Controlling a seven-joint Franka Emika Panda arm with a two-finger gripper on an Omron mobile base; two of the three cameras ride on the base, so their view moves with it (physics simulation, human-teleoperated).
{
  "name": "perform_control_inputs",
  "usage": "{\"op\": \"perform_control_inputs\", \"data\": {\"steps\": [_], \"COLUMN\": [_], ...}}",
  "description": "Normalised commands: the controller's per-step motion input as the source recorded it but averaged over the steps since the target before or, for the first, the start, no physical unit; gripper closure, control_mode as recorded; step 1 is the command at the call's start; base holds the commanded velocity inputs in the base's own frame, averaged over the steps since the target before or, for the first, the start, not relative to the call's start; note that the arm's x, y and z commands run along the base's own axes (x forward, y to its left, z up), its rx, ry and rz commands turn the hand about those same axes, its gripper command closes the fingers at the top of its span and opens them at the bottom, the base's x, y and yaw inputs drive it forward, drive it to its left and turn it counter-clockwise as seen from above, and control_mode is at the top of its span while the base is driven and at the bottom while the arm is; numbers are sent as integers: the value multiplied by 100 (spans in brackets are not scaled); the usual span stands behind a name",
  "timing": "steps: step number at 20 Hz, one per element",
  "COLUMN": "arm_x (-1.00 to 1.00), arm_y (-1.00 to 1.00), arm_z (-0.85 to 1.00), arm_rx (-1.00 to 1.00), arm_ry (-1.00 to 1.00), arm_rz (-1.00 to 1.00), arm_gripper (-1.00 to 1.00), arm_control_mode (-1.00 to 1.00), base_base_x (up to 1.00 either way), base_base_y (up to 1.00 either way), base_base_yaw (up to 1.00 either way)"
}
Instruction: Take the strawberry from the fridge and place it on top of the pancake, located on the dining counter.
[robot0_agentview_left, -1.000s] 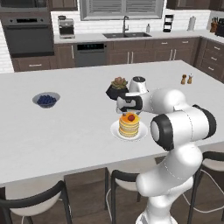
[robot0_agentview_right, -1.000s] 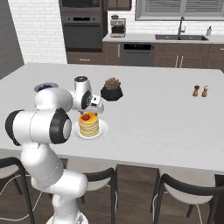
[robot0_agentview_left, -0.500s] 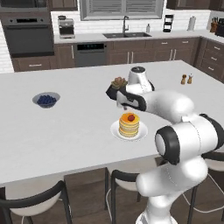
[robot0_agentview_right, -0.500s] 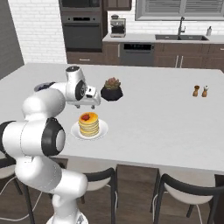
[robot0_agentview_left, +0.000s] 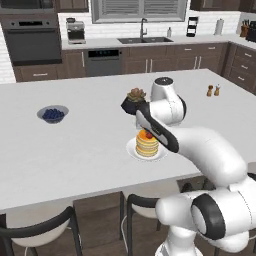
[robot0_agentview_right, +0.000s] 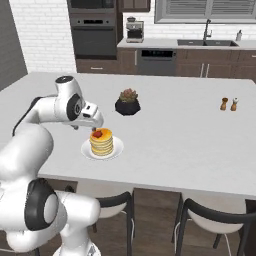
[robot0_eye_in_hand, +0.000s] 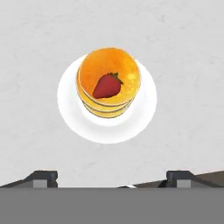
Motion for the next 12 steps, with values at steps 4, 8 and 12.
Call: {"op": "perform_control_inputs", "data": {"steps": [4,8,12], "arm_x": [-100,-100,-100], "arm_y": [79,96,96], "arm_z": [0,0,-3], "arm_rx": [0,-1,-16], "arm_ry": [2,7,0], "arm_rz": [-11,-2,-2], "arm_gripper": [-100,-100,-100], "arm_control_mode": [-100,-100,-100], "base_base_x": [0,0,0], "base_base_y": [0,0,0], "base_base_yaw": [0,0,0]}}
